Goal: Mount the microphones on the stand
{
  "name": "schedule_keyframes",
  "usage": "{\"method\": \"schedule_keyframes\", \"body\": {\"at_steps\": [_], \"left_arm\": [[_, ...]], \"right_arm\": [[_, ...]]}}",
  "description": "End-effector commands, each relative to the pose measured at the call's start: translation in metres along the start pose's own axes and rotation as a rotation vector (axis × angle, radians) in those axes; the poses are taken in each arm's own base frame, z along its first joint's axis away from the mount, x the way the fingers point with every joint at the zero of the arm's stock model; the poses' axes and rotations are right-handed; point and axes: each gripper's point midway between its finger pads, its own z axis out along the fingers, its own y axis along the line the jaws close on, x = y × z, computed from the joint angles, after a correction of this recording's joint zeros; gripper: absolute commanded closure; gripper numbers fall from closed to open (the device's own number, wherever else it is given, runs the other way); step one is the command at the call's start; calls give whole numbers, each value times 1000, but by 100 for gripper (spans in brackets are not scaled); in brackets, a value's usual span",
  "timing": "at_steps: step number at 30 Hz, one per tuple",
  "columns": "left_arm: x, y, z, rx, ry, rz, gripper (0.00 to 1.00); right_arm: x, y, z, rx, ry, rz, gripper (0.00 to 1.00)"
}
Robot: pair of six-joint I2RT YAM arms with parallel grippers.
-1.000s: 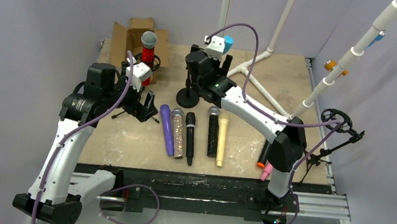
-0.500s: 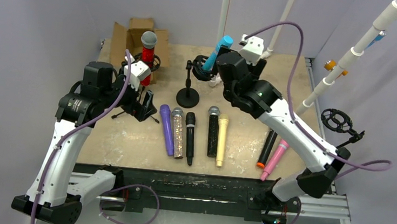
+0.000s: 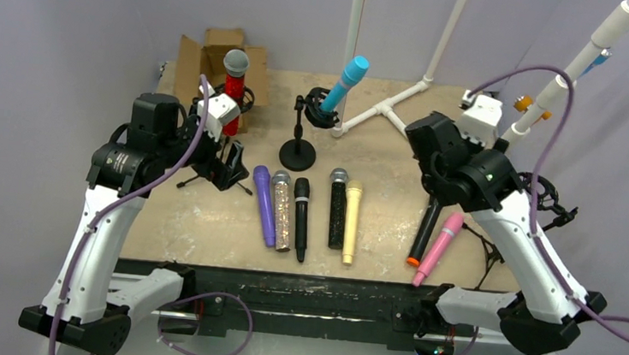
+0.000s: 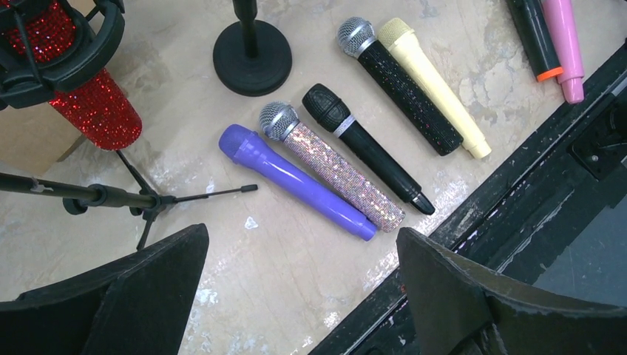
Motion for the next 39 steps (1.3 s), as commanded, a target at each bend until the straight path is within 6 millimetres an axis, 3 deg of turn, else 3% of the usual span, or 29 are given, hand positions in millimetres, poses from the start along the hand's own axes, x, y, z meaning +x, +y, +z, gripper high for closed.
{"method": "schedule_keyframes", "body": {"at_steps": [1, 7, 12, 21, 33, 39], "left_arm": [[-15, -3, -2, 28, -35, 52, 0], [-11, 0, 13, 54, -29, 74, 0], [-10, -2, 21, 85, -32, 70, 0], [-17, -2, 21, 93, -45, 78, 0], [-17, 0, 22, 90, -40, 102, 0], [-17, 1, 20, 84, -33, 116, 0]], "right_arm": [[-1, -67, 4, 169, -24, -38, 1], [-11, -112, 0, 268, -42, -51, 1], [-5, -149, 6, 436, -39, -138, 1], [17, -147, 39, 521, 19, -104, 1], [3, -163, 67, 624, -9, -42, 1], [21, -163, 90, 639, 49, -48, 1]]}}
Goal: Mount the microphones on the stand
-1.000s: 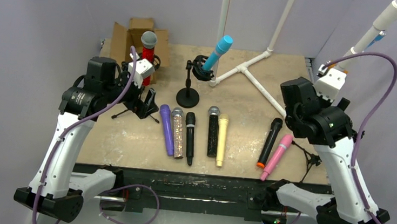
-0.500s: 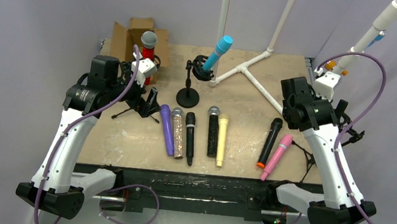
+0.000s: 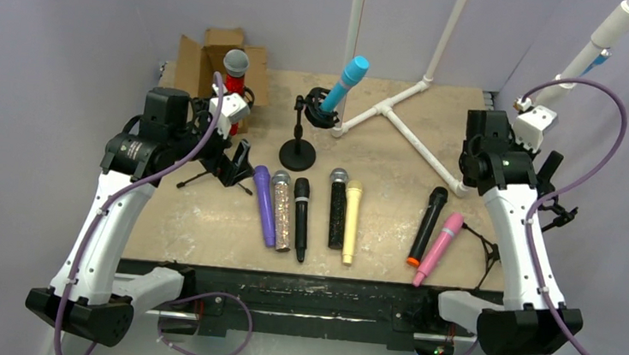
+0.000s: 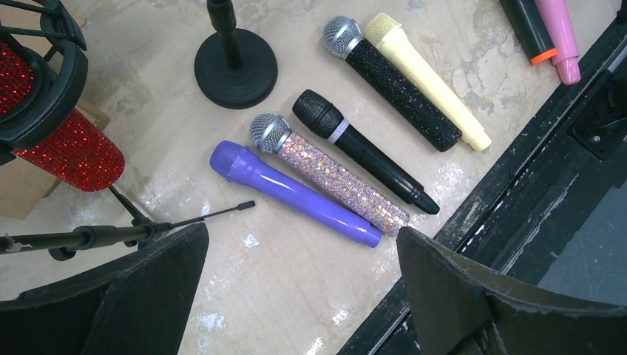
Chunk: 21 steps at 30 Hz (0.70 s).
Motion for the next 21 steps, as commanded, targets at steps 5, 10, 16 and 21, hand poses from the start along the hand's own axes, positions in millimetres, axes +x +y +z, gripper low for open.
{"method": "schedule_keyframes", "body": {"at_steps": [5, 10, 16, 21], "left_arm": [[-14, 0, -6, -6, -40, 65, 0], [-12, -1, -6, -5, -36, 61, 0], [-11, 1, -9, -29, -30, 66, 0], [-12, -1, -14, -37, -38, 58, 0]], "right_arm": [[21, 21, 14, -31, 44, -5, 7], [29, 28, 10, -89, 78, 6, 28], [33, 35, 0, -199, 110, 53, 70], [13, 33, -13, -279, 93, 107, 100]]}}
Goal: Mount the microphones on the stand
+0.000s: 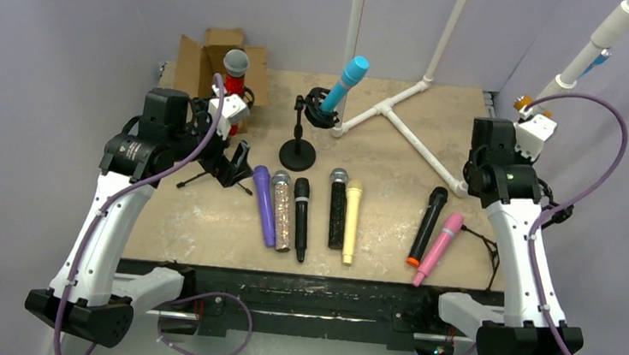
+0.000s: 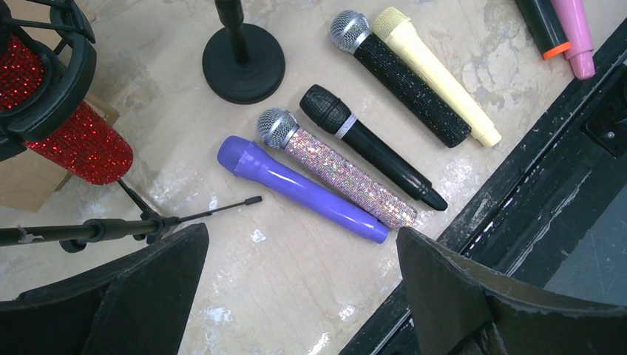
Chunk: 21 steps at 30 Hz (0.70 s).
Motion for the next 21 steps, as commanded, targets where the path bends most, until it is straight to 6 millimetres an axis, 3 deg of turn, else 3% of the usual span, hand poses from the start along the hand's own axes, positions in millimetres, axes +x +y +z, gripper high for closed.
{"method": "schedule_keyframes", "body": {"at_steps": [1, 10, 21], "left_arm": [[-14, -4, -14, -22, -53, 40, 0], [-13, -3, -19, -47, -55, 47, 0], [-13, -2, -19, -52, -56, 39, 0]], "right_arm": [[-17, 10, -14, -120, -5, 73, 100], [-58, 22, -50, -338, -37, 169, 100], [-50, 53, -72, -557, 25, 151, 100]]}}
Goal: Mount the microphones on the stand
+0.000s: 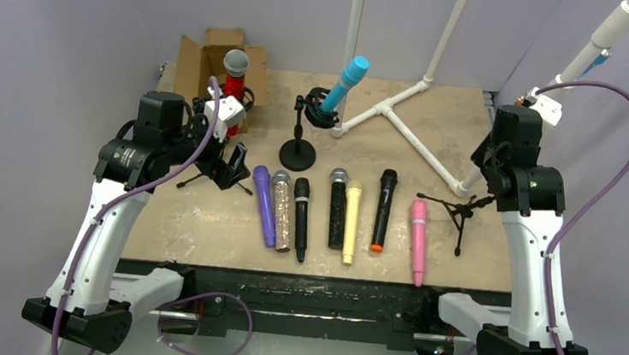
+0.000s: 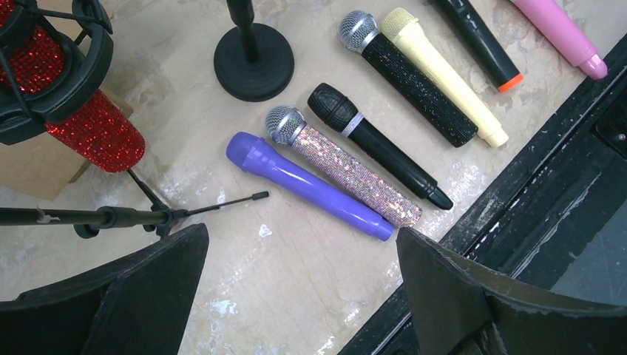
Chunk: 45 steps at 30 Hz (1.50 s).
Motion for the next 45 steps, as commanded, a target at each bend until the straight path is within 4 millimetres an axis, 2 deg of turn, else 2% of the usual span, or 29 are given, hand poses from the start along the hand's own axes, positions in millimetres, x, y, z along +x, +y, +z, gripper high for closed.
{"method": "schedule_keyframes", "body": {"at_steps": [1, 6, 10, 18, 22, 31, 37, 39, 42, 45], "left_arm": [[-13, -1, -9, -18, -45, 30, 0], [-11, -2, -12, -23, -44, 33, 0], [-9, -1, -13, -34, -38, 38, 0], [-2, 0, -17, -56, -26, 50, 0], [-1, -1, -18, -54, -23, 47, 0], [-3, -1, -19, -56, -26, 44, 0], [-3, -2, -18, -50, -25, 35, 0], [-3, -2, -18, -49, -25, 34, 0], [-3, -2, -19, -51, -24, 35, 0], [-1, -2, -20, -55, -21, 38, 0]], "right_arm": [[-8, 16, -11, -106, -20, 18, 100], [9, 44, -13, -190, 18, 29, 100], [19, 89, -28, -255, 26, -24, 100], [20, 150, -42, -336, 25, -55, 100], [19, 172, -49, -372, 4, -65, 100], [12, 200, -53, -483, -74, -138, 100], [23, 228, -66, -675, -70, -290, 100], [27, 234, -70, -729, -75, -339, 89], [31, 233, -68, -731, -80, -405, 69], [31, 228, -64, -706, -89, -441, 44]]}}
